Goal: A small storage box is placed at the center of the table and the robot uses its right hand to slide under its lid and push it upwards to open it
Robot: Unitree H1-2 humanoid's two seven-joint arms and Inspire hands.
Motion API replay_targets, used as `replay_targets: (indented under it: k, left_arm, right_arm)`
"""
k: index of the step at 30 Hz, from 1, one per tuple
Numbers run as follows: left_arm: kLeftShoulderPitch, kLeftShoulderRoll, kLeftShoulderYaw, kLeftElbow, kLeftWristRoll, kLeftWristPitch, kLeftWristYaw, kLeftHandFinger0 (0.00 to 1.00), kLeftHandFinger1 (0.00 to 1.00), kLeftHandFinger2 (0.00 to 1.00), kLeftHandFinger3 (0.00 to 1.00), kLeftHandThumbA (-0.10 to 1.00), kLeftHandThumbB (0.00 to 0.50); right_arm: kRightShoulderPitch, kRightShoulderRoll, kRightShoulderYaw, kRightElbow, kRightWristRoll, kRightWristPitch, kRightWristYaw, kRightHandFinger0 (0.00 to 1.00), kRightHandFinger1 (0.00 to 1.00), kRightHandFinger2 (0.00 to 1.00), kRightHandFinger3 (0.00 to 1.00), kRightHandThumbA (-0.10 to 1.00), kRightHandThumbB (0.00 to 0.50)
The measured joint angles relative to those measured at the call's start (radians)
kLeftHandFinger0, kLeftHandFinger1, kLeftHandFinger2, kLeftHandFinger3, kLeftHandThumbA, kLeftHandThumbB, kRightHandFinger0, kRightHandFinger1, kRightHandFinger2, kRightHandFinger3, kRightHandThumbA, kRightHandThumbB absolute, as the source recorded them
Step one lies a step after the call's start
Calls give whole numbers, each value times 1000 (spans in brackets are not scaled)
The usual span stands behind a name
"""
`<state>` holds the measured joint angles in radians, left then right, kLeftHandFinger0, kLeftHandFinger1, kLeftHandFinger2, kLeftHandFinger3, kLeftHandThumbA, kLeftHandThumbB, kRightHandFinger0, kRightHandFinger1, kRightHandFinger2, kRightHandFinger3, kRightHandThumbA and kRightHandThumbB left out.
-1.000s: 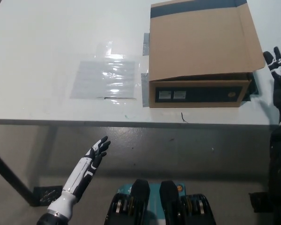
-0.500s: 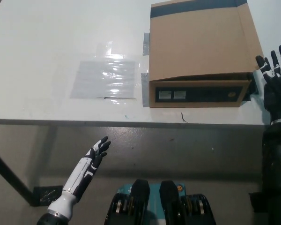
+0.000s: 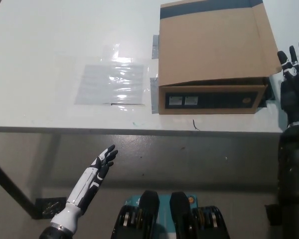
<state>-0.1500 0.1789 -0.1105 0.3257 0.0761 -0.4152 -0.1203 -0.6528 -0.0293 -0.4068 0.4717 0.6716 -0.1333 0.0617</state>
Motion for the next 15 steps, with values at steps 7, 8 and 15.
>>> replay_targets:
  k: [7,8,15]
  left_arm:
    - [0,0,0,0,0,0,-9,1000,1000,1000,1000,1000,500]
    - [0,0,0,0,0,0,-9,1000,1000,1000,1000,1000,500]
    - [0,0,0,0,0,0,-10,1000,1000,1000,1000,1000,500]
  right_arm:
    - [-3,15,0,-50,22,28,-1,1000,1000,1000,1000,1000,303]
    - [-4,18,0,-51,26,30,-1,1000,1000,1000,1000,1000,300]
    - [-12,32,-1,-39,46,35,0,1000,1000,1000,1000,1000,324]
